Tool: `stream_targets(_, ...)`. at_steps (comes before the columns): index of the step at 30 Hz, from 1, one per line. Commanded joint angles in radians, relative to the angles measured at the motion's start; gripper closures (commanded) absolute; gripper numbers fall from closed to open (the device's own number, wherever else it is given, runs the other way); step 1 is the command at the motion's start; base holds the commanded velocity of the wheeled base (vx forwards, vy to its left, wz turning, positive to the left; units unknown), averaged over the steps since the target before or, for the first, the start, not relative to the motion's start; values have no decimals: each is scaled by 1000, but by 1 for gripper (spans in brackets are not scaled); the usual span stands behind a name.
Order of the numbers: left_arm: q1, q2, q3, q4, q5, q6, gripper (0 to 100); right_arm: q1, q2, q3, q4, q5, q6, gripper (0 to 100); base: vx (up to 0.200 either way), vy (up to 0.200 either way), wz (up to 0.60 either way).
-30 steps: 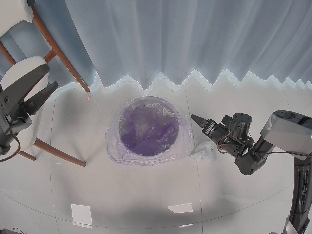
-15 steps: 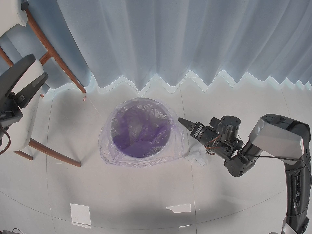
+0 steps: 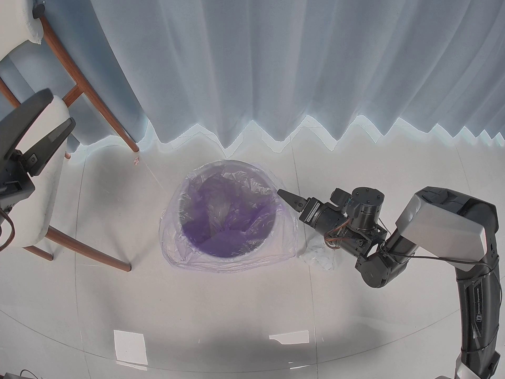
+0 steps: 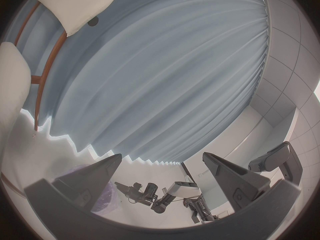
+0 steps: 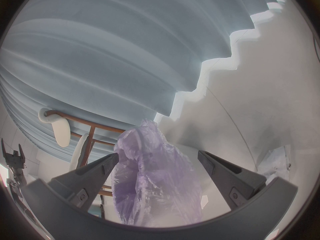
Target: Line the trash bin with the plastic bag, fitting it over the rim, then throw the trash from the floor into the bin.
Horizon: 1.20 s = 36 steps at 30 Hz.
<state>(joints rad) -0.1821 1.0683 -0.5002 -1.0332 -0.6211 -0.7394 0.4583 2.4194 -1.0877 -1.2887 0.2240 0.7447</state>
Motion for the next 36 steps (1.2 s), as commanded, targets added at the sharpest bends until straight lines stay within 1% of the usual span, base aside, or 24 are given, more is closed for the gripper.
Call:
stream_targets(1,-7,-11,0,7,0,0,0,5,9,-17,3,0,-1,0,0,0,0)
stream_targets(2,-8,-16,0,10,0,0,0,6,20,-20,3,0,-1,0,0,0,0)
stream_targets(3,-8,-16,0,10,0,0,0,6,21,-21,3,0,-1,100,0,0,0)
stream_targets(12,-10,-31,-1,10,-3,-5,0,5,41,-35,9,0,-1,100,0,0,0)
stream_targets(17,-10,-39,-3,12,-22,-8,0,-23,56,-70,43,0,2,100,0,0,0)
stream_targets(19,-10,-48,0,13,-40,-8,0,-49,89,-109,131,-2,1,100,0,0,0)
stream_targets(21,-10,-50,2,13,-48,-8,0,-61,142,-150,177,-9,-8,100,0,0,0)
stream_targets(25,-10,-50,2,13,-51,-8,0,-67,242,-235,189,-38,-22,100,0,0,0)
stream_targets(29,-10,-57,2,13,-51,-8,0,-67,308,-301,190,-43,-25,100,0,0,0)
stream_targets(36,-10,-59,3,13,-51,-8,0,-67,313,-347,192,-43,-24,100,0,0,0)
